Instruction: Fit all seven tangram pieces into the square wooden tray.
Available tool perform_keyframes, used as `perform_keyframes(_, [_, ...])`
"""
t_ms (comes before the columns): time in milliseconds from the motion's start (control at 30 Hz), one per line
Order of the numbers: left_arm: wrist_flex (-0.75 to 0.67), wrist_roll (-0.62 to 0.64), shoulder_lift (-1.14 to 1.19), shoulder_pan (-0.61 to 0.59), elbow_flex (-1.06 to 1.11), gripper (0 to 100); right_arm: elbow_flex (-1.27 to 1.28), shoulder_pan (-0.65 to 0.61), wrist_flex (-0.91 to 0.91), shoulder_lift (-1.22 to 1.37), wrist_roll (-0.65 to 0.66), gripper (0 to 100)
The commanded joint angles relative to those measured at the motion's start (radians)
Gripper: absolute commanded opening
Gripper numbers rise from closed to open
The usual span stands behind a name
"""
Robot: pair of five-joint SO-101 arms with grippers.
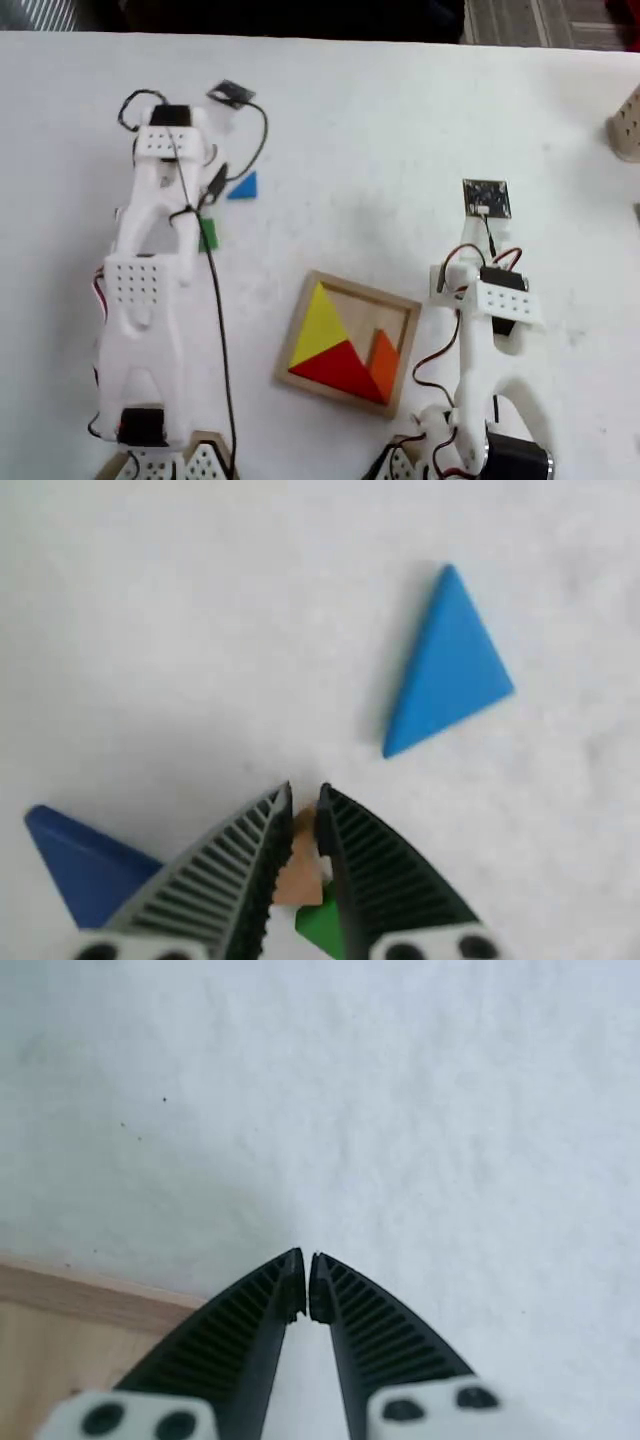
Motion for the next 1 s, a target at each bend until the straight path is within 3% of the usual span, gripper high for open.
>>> perform_keyframes(0, [0.14, 0.006, -0.021, 0.031, -0.112, 5, -0.012, -0.018, -0.013, -0.022, 0.011, 1.8])
perform_keyframes(333, [0.172, 0.005, -0.058, -0.001, -0.138, 11, -0.012, -0.018, -0.013, -0.022, 0.011, 1.8])
perform_keyframes(600, [0.161, 0.0, -0.236, 0.001, 0.098, 12, -0.012, -0.038, -0.013, -0.022, 0.011, 1.8])
perform_keyframes(733, [0.1, -0.072, -0.3, -0.012, 0.221, 12, -0.012, -0.038, -0.013, -0.022, 0.011, 1.8])
perform_keyframes(967, [-0.098, -0.083, -0.377, -0.033, 0.405, 12, -0.012, -0.038, -0.013, -0.022, 0.011, 1.8])
